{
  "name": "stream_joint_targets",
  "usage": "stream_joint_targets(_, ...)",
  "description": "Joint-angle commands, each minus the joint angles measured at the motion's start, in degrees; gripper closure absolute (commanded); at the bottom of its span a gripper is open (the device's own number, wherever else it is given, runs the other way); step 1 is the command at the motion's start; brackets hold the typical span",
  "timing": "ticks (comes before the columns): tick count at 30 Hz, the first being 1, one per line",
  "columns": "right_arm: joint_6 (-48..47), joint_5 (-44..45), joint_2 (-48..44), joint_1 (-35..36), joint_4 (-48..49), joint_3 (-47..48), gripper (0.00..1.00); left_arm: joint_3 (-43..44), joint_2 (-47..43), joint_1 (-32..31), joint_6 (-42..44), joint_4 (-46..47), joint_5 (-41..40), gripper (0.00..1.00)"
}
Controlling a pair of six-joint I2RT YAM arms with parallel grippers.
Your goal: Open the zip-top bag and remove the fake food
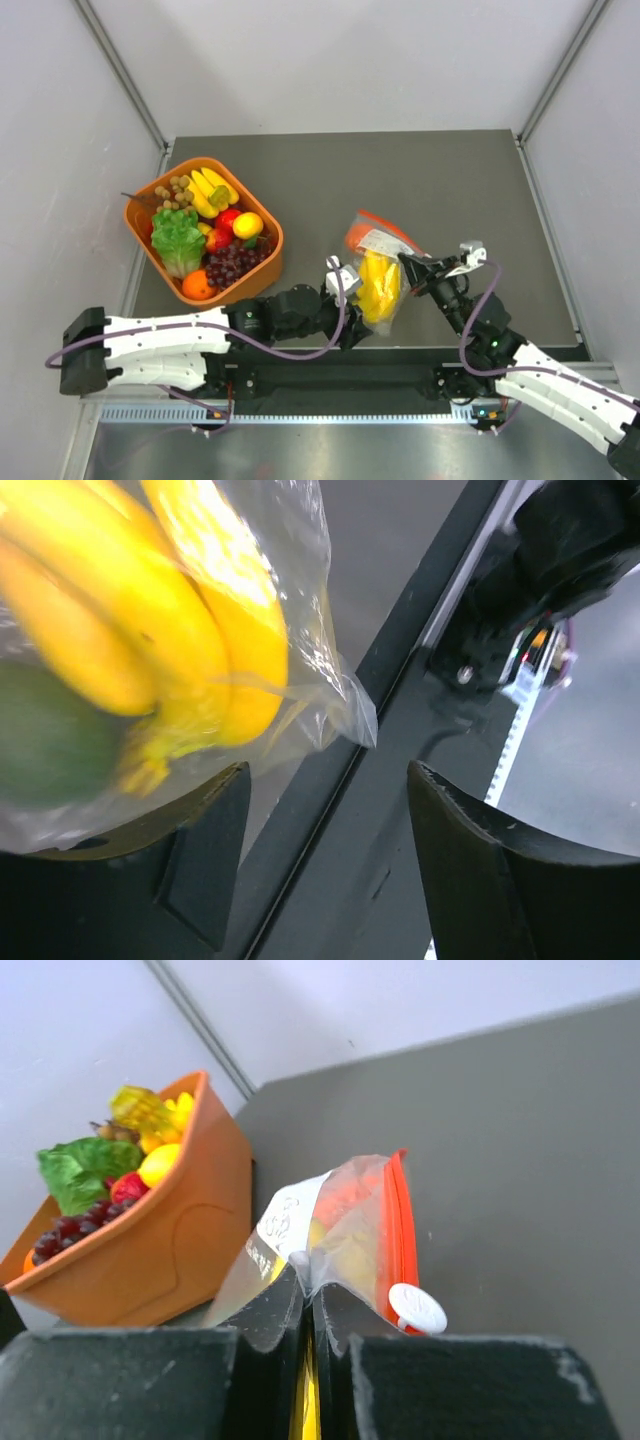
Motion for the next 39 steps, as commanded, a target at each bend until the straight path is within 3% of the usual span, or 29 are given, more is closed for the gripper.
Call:
stream_joint_targets(1,-13.2,-6.4,-3.7,-0.5,-1.6,6.6,1.0,6.5,-5.6,-0.2,4.5,-1.0,-2.3,0.31)
stream_joint_targets(10,-28.6,-38.1,5.9,-1.1,-20.0,24.5,1.0,17.6,-11.8,-0.1,18.0,-6.4,-10.7,0.21)
stream_joint_targets(17,-32.2,-48.9,9.3,-1.1,-28.5,30.3,0.99,24.2,-11.2,0.1,30.2,-10.5,-13.6,0.15)
stream_joint_targets(22,-33.0,-53.4,6.1,-1.2,-32.6,30.6,0.99,21.6,-13.0,2.1,33.9,-11.8,-11.3,0.12)
stream_joint_targets(26,-33.8,-57.1,4.8,-1.2,-36.6,32.3,0.98,16.7,-14.9,9.0,33.6,-11.2,-1.7,0.09)
stream_joint_targets(27,-33.8,-57.5,4.7,-1.2,-36.9,32.5,0.98,16.5,-14.8,11.5,32.2,-11.5,7.2,0.09)
stream_joint_targets(28,-33.7,-58.8,4.3,-1.2,-37.1,32.6,0.98,16.3,-14.6,17.0,31.4,-11.9,11.0,0.09)
stream_joint_targets(31,-33.2,-60.7,3.4,-1.2,-37.4,32.7,0.99,15.7,-13.1,24.7,28.3,-10.1,24.1,0.09)
stream_joint_targets(39,-33.8,-63.9,3.4,-1.1,-38.7,33.1,0.99,20.2,-4.9,29.8,23.8,-8.7,44.9,0.09)
